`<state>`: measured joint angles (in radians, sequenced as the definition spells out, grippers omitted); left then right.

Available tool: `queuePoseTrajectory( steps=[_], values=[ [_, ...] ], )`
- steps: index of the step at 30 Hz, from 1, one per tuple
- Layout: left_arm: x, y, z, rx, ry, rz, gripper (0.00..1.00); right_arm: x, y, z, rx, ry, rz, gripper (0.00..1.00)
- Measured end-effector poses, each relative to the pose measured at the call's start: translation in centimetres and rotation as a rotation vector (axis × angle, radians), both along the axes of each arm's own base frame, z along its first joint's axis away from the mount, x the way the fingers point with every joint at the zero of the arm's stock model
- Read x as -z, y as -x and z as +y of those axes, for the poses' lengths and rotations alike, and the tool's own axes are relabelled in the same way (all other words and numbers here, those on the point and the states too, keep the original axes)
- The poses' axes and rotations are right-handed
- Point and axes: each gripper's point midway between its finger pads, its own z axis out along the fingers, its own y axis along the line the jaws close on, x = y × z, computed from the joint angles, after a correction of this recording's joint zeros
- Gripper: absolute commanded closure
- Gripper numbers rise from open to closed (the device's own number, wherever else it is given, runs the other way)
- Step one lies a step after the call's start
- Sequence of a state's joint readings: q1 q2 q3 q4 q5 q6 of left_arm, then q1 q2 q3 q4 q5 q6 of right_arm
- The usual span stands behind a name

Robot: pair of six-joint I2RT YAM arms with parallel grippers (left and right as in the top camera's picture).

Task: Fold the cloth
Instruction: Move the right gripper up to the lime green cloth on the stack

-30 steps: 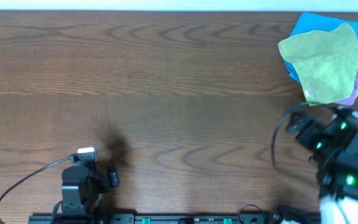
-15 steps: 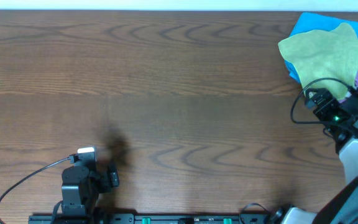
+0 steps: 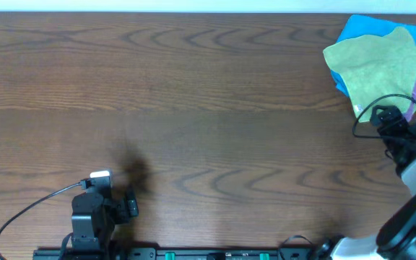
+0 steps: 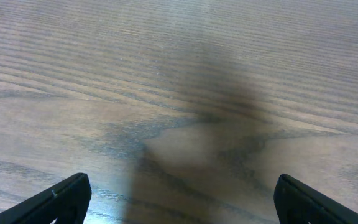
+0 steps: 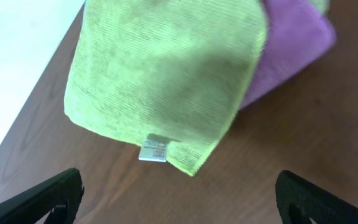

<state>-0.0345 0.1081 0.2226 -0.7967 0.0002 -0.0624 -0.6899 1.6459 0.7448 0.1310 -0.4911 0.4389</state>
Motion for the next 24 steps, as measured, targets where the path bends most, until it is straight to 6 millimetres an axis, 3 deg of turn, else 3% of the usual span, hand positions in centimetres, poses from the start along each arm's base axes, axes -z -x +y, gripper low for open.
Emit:
queuePoseTrajectory(
  steps=[7,24],
  values=[
    [0.0,0.0,0.0,0.000,0.000,0.000,0.05,2.1,-0.7,1.0,-0.061,-0.060,-0.012,0.01],
    [0.0,0.0,0.0,0.000,0.000,0.000,0.05,1.3,-1.9,-0.3,-0.083,0.052,-0.075,0.01]
  ],
)
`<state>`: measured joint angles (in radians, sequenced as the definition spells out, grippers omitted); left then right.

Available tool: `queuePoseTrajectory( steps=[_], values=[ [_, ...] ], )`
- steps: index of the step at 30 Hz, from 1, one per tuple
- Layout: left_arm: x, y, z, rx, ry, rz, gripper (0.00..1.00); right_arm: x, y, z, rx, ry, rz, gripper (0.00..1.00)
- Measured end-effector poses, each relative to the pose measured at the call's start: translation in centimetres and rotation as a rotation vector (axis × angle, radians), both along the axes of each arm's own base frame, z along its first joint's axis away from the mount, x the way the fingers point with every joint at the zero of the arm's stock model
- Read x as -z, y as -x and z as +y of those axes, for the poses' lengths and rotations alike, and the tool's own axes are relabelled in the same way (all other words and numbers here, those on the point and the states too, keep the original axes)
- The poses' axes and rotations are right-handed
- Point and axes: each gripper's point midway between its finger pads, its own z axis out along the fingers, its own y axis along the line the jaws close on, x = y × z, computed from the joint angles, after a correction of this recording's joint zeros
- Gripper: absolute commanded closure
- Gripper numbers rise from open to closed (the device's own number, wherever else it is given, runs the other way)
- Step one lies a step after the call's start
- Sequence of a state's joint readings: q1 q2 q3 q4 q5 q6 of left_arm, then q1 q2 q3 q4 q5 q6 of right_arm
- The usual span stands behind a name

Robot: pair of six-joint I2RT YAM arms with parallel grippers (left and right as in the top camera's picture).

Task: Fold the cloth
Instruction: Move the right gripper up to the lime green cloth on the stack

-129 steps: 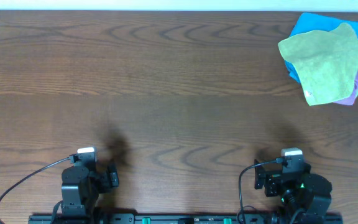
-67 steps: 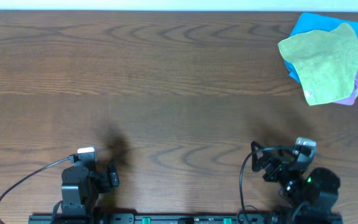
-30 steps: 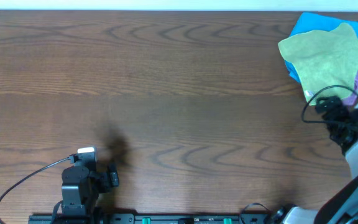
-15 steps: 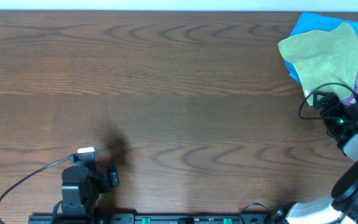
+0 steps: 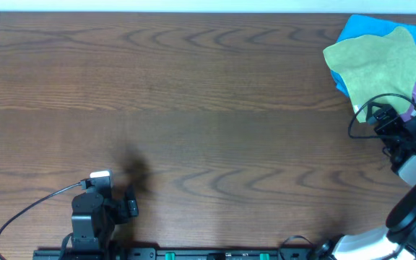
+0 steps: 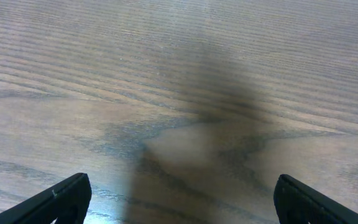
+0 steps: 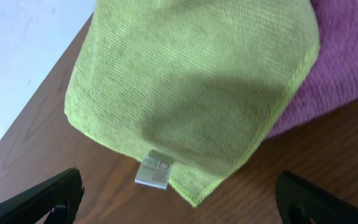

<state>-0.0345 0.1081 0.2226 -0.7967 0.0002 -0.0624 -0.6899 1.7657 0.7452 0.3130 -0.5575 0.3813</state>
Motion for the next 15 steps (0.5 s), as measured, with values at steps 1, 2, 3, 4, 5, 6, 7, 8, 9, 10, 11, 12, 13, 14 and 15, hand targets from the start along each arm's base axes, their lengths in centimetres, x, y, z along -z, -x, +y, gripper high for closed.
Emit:
queuePoseTrajectory(
  steps=[1,2,3,4,5,6,7,8,9,10,11,12,13,14,15],
  values=[
    [0.0,0.0,0.0,0.000,0.000,0.000,0.05,0.2,0.0,-0.1,0.000,-0.001,0.003,0.01],
    [0.0,0.0,0.0,0.000,0.000,0.000,0.05,0.6,-0.1,-0.1,-0.001,-0.004,0.010,0.01],
    [0.0,0.0,0.0,0.000,0.000,0.000,0.05,1.2,-0.3,-0.2,-0.002,-0.012,0.020,0.01],
    [0.0,0.0,0.0,0.000,0.000,0.000,0.05,1.7,-0.5,-0.4,-0.002,-0.019,0.028,0.01],
    [0.0,0.0,0.0,0.000,0.000,0.000,0.05,2.1,-0.6,-0.5,-0.001,-0.023,0.034,0.02],
    [0.0,0.0,0.0,0.000,0.000,0.000,0.05,2.5,-0.8,-0.7,-0.001,-0.027,0.040,0.06],
    [0.0,0.0,0.0,0.000,0.000,0.000,0.05,2.7,-1.0,-0.8,-0.004,-0.026,0.043,0.10],
    [0.0,0.0,0.0,0.000,0.000,0.000,0.05,2.7,-1.4,-1.0,-0.009,-0.023,0.039,0.14],
    [0.0,0.0,0.0,0.000,0.000,0.000,0.05,2.6,-1.8,-1.1,-0.014,-0.019,0.033,0.15],
    [0.0,0.0,0.0,0.000,0.000,0.000,0.05,2.4,-2.3,-1.2,-0.020,-0.017,0.026,0.16],
    [0.0,0.0,0.0,0.000,0.000,0.000,0.05,2.0,-2.8,-1.3,-0.027,-0.013,0.016,0.17],
    [0.0,0.0,0.0,0.000,0.000,0.000,0.05,1.6,-3.2,-1.3,-0.032,-0.007,0.007,0.19],
    [0.0,0.0,0.0,0.000,0.000,0.000,0.05,1.1,-3.7,-1.3,-0.041,0.000,-0.002,0.23],
    [0.0,0.0,0.0,0.000,0.000,0.000,0.05,0.5,-4.4,-1.2,-0.050,0.007,-0.015,0.33],
    [0.0,0.0,0.0,0.000,0.000,0.000,0.05,0.2,-4.9,-1.1,-0.062,0.018,-0.025,0.36]
  ],
)
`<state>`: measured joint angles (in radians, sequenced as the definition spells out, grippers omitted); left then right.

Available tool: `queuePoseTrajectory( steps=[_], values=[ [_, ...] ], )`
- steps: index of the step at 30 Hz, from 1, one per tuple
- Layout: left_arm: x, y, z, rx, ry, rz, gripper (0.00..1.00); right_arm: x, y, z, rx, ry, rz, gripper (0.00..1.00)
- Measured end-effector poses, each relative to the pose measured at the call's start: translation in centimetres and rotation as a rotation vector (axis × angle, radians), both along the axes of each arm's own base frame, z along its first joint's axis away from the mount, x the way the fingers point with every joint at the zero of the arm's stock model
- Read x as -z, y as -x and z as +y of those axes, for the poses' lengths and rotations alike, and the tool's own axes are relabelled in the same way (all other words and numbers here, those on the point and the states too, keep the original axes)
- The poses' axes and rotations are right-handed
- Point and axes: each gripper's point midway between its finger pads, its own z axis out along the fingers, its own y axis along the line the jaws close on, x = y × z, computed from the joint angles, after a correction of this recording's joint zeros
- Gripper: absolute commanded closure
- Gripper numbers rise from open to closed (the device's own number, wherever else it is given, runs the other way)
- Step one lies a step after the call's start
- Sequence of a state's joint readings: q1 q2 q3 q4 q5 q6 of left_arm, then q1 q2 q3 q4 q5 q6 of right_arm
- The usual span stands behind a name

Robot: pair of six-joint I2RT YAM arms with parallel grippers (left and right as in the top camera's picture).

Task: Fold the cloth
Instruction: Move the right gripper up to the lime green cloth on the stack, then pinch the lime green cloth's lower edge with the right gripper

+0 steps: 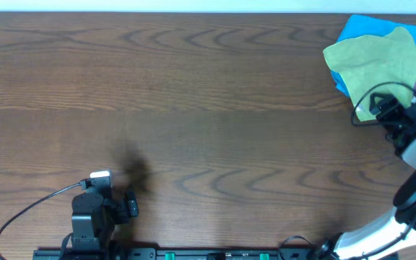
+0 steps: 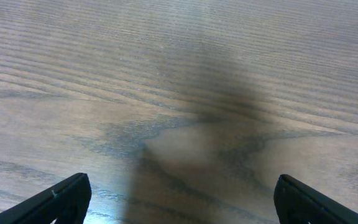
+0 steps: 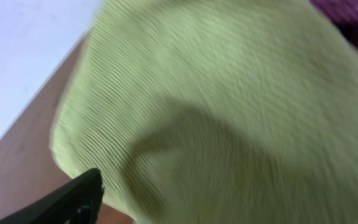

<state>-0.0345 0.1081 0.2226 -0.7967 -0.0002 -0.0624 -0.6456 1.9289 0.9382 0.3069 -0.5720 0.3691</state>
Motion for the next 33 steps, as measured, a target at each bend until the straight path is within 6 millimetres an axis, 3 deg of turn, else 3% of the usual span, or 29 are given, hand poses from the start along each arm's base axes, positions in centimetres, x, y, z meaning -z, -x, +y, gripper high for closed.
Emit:
queuePoseTrajectory(
  steps=[2,3,4,7,9,10,11,17,23,29,33],
  values=[
    [0.0,0.0,0.0,0.000,0.000,0.000,0.05,-0.6,-1.1,0.5,-0.018,0.003,-0.014,0.34],
    [0.0,0.0,0.0,0.000,0.000,0.000,0.05,-0.6,-1.5,0.9,-0.028,0.003,-0.015,0.23],
    [0.0,0.0,0.0,0.000,0.000,0.000,0.05,-0.4,-1.8,1.3,-0.036,-0.001,-0.012,0.22],
    [0.0,0.0,0.0,0.000,0.000,0.000,0.05,0.7,-2.1,2.3,-0.054,-0.008,0.010,0.45],
    [0.0,0.0,0.0,0.000,0.000,0.000,0.05,1.4,-2.1,2.6,-0.052,-0.019,0.026,0.81],
    [0.0,0.0,0.0,0.000,0.000,0.000,0.05,1.5,-2.1,2.6,-0.045,-0.028,0.032,0.94],
    [0.0,0.0,0.0,0.000,0.000,0.000,0.05,1.6,-2.1,2.6,-0.038,-0.038,0.036,0.99],
    [0.0,0.0,0.0,0.000,0.000,0.000,0.05,1.6,-2.1,2.7,-0.024,-0.071,0.036,0.99],
    [0.0,0.0,0.0,0.000,0.000,0.000,0.05,0.4,-2.5,4.4,-0.100,-0.148,-0.008,0.99],
    [0.0,0.0,0.0,0.000,0.000,0.000,0.05,-4.3,-1.4,6.0,-0.123,-0.214,-0.015,0.98],
    [0.0,0.0,0.0,0.000,0.000,0.000,0.05,-7.2,1.5,5.7,-0.007,-0.183,0.086,0.99]
  ],
)
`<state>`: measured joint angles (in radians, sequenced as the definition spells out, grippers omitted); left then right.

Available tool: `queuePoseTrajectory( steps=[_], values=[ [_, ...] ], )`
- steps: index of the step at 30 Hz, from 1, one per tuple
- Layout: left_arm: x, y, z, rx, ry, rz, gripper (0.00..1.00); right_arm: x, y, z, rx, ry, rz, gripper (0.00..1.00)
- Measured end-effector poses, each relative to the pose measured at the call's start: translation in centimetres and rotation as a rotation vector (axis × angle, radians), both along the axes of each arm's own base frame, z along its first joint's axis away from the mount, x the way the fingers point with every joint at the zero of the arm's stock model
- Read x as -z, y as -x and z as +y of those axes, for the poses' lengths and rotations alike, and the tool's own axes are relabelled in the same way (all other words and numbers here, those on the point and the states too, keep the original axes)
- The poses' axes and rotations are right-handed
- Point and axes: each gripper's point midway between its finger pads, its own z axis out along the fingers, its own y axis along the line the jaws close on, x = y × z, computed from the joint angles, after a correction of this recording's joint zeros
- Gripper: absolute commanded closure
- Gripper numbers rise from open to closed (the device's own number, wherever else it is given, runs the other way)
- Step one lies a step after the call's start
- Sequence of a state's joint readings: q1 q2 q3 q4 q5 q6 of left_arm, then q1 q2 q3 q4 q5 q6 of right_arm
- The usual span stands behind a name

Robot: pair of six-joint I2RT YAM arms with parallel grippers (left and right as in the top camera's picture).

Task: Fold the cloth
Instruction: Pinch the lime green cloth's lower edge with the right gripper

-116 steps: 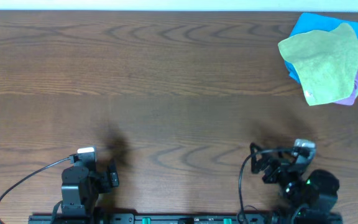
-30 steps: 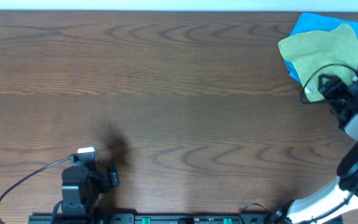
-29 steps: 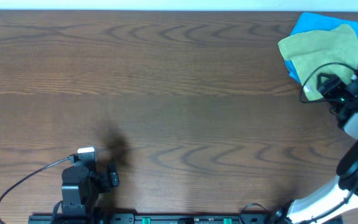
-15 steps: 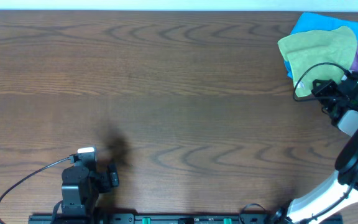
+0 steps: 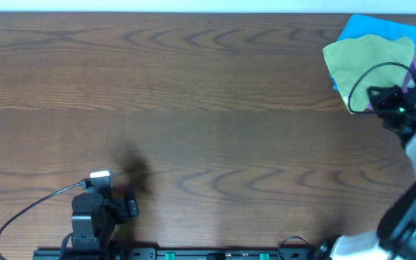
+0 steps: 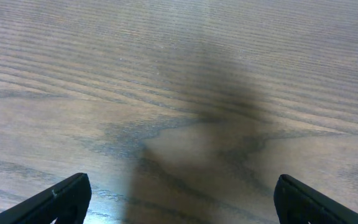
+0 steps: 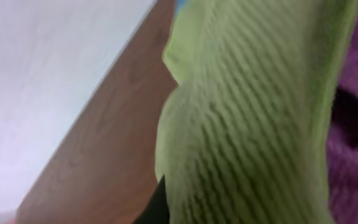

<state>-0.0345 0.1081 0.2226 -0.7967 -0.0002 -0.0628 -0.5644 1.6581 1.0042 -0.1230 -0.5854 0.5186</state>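
A green cloth (image 5: pixel 369 59) lies on top of a blue cloth (image 5: pixel 381 27) and a purple one at the table's far right corner. My right gripper (image 5: pixel 376 96) sits at the green cloth's near edge. In the right wrist view the green cloth (image 7: pixel 253 112) fills the frame and bunches up over the jaws; only a sliver of one dark finger (image 7: pixel 160 202) shows, drawn in close, so the gripper looks shut on the cloth. My left gripper (image 6: pixel 179 202) is open over bare wood at the near left, far from the cloths.
The wooden table (image 5: pixel 208 108) ends in a white strip along its far edge, just behind the cloth pile. A black cable (image 5: pixel 20 209) loops from the left arm's base at the near left.
My right gripper has moved further onto the green cloth's near corner, and its finger now stands much closer in. The cloth's near edge has bunched up. The left arm has not moved.
My right gripper was open just short of the green cloth's tagged corner. It then stood closer, then with the corner between its open fingers. Now the fingers are drawn in on that corner. The left gripper has stayed open throughout.
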Motion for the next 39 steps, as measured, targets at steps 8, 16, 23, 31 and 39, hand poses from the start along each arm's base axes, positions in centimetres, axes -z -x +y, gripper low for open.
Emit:
queuePoseTrajectory(
  steps=[8,16,23,31,39],
  values=[
    [0.0,0.0,0.0,0.001,0.000,0.000,0.05,-6.6,5.5,-3.8,0.270,0.290,0.065,0.22],
    [0.0,0.0,0.0,0.001,0.000,0.000,0.05,-4.5,7.3,-3.8,0.266,0.316,0.191,0.12],
    [0.0,0.0,0.0,0.000,0.000,0.000,0.05,-2.1,9.8,-2.7,0.242,0.277,0.333,0.01],
    [0.0,0.0,0.0,0.000,0.000,0.000,0.05,-0.3,12.1,-5.3,0.183,0.314,0.390,0.01],
    [0.0,0.0,0.0,0.001,0.000,0.000,0.05,5.3,11.9,-8.2,0.051,0.143,0.302,0.07]
  ],
)
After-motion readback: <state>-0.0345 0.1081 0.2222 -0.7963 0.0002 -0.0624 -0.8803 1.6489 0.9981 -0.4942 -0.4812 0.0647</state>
